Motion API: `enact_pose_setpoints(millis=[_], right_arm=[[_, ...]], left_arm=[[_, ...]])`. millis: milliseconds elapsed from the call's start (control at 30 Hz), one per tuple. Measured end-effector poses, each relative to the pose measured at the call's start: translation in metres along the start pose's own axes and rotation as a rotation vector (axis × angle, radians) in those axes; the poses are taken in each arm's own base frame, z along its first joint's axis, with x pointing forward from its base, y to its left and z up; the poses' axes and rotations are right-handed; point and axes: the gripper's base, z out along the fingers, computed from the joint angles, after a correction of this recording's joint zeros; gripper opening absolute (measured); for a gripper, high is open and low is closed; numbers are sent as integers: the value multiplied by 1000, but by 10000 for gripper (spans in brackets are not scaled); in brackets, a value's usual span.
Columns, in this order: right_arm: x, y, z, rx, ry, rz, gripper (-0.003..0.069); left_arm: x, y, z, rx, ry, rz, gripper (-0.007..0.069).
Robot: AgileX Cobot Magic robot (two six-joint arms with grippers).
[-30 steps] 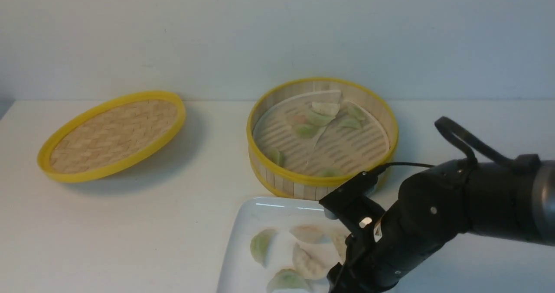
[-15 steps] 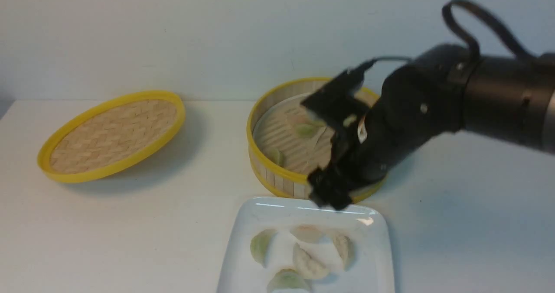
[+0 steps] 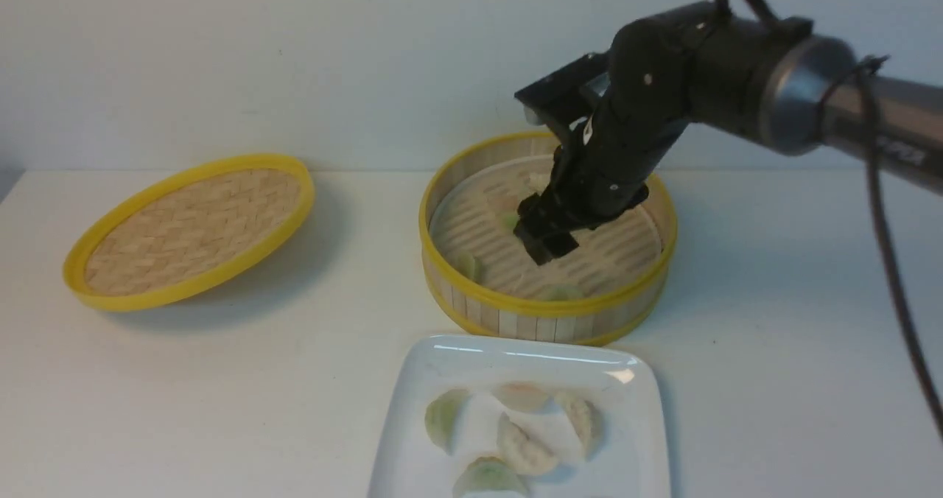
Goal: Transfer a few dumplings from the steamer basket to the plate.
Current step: Use the right arm to grab a dumpling from inside the steamer
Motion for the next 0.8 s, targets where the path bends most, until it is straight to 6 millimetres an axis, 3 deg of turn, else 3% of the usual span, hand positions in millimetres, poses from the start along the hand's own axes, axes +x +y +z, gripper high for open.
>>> enact_pose_setpoints(millis=[133, 367, 500, 700, 800], right_arm=[[5, 5, 37, -74, 96, 29, 528], [9, 5, 49, -91, 146, 32, 521], [12, 4, 54, -88, 176, 26, 468], [14, 2, 60, -81, 195, 21, 282], [11, 0, 59, -85, 182, 29, 80]], left_arm=[[0, 0, 0, -1, 3, 0, -6], [3, 1, 0, -9, 28, 0, -6], [3, 1, 0, -10, 30, 0, -6], [3, 1, 0, -10, 31, -2, -6], [3, 1, 0, -11, 32, -2, -6]])
